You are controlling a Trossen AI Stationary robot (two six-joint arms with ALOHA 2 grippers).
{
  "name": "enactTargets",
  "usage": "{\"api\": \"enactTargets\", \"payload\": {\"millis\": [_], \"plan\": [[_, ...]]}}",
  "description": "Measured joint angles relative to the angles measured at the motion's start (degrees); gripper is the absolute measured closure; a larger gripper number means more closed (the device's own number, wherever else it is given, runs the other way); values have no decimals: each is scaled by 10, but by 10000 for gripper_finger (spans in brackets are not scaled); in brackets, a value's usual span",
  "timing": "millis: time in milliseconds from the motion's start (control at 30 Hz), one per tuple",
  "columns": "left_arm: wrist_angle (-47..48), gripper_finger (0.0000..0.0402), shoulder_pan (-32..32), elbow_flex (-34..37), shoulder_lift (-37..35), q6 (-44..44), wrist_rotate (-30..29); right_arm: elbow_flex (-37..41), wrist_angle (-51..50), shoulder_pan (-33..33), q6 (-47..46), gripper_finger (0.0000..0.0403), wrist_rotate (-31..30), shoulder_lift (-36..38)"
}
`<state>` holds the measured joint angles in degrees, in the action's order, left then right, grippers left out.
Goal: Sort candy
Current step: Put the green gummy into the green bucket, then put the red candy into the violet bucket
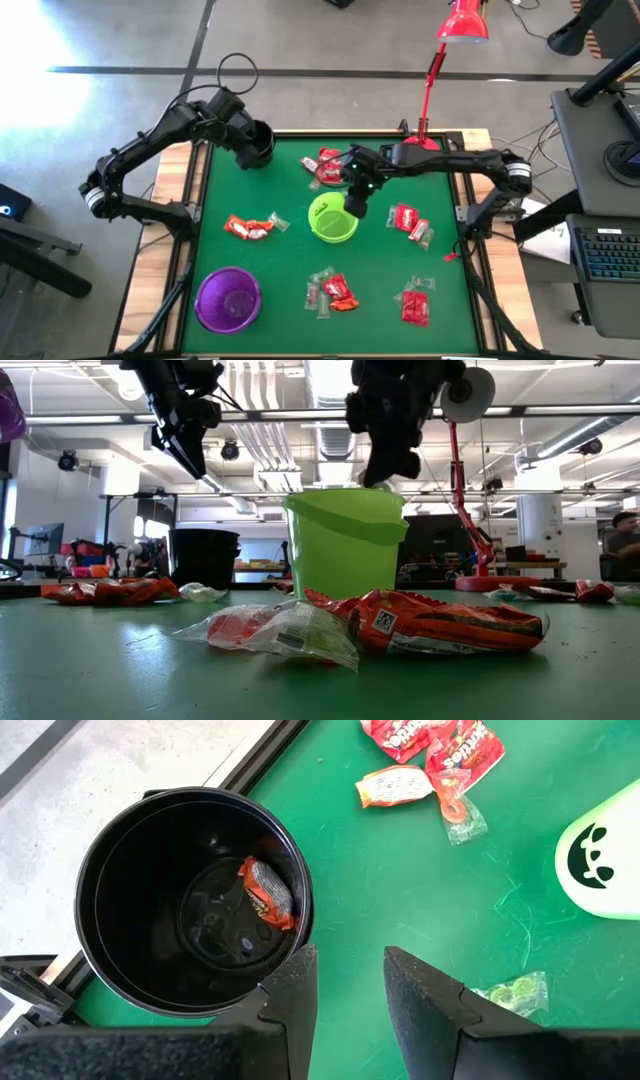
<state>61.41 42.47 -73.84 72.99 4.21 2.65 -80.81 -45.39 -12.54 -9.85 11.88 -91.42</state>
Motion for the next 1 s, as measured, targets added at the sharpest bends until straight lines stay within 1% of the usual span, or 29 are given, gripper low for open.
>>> {"api": "enactTargets", "payload": {"millis": [200, 433, 533, 733, 1000], "plan": [[0, 301, 0, 0, 0, 0, 0, -42, -10, 10, 37, 394, 8, -32], [0, 301, 0, 0, 0, 0, 0, -60, -10, 13, 60, 388, 7, -40], [0, 301, 0, 0, 0, 0, 0, -61, -9, 15, 64, 372, 6, -40], [0, 301, 0, 0, 0, 0, 0, -61, -5, 22, 64, 324, 7, -40], [3, 301, 0, 0, 0, 0, 0, -61, -6, 22, 45, 269, 5, -40]]}}
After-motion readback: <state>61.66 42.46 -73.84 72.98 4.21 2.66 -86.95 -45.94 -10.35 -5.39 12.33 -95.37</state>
